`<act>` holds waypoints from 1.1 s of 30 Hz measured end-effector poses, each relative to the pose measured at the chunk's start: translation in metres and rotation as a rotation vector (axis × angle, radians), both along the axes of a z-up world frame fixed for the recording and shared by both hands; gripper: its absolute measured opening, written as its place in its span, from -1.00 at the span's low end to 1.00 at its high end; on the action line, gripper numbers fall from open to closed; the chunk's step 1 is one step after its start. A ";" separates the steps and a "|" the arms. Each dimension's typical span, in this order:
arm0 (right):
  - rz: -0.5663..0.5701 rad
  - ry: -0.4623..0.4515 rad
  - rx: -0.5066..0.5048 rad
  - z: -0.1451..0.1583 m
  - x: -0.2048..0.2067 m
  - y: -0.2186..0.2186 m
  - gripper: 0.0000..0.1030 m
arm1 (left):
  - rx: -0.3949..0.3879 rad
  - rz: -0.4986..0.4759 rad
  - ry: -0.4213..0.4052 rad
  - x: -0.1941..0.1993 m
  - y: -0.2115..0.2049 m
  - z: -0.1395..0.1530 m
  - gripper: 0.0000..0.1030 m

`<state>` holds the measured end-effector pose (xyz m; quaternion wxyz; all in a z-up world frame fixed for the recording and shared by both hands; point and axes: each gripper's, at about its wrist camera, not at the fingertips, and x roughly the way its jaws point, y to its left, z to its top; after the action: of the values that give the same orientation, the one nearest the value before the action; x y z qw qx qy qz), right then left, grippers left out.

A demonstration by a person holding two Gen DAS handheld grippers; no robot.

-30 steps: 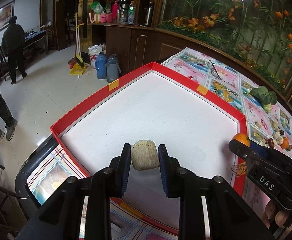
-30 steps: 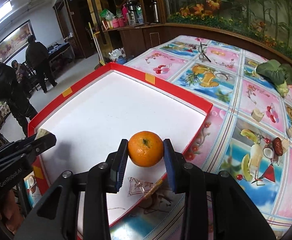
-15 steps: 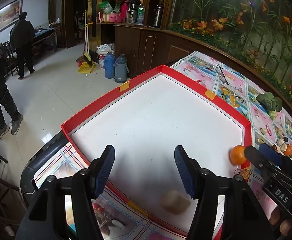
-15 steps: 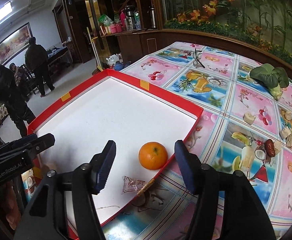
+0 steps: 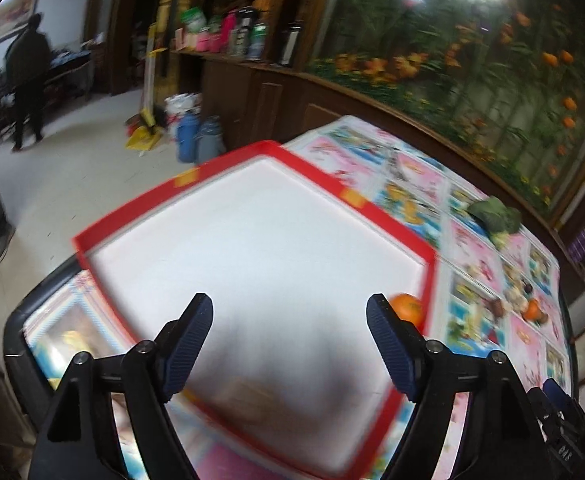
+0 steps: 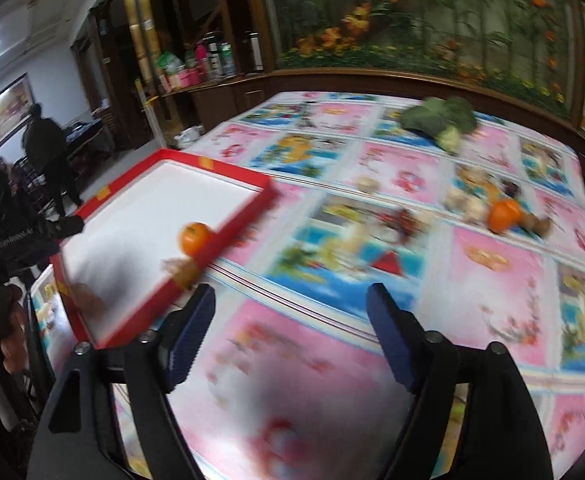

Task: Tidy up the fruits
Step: 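Move both open tools back over the fruit on the cloth, then grasp a red date with the right tool while the left tool grasps a brown date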

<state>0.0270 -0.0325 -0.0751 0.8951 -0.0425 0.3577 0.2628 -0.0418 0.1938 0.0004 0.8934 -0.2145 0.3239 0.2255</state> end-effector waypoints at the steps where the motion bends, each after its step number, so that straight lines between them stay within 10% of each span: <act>1: -0.046 0.012 0.003 -0.003 0.002 -0.021 0.67 | 0.008 -0.023 -0.003 0.003 -0.007 0.001 0.58; 8: -0.294 0.047 0.054 -0.007 0.018 -0.124 0.82 | 0.020 -0.297 0.032 0.036 -0.080 -0.008 0.59; 18: -0.579 -0.049 0.030 0.011 0.084 -0.241 0.81 | 0.049 -0.428 0.115 0.063 -0.130 -0.027 0.59; 26: -0.768 0.134 0.170 -0.007 0.182 -0.323 0.33 | 0.036 -0.440 0.122 0.087 -0.137 -0.037 0.59; 33: -0.859 0.185 0.075 -0.017 0.229 -0.326 -0.06 | 0.000 -0.456 0.125 0.108 -0.137 -0.043 0.59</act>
<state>0.2557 -0.3590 -0.0918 0.8882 0.1665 0.4117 -0.1175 0.0657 0.0570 -0.0428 0.8995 -0.1216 0.4186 0.0304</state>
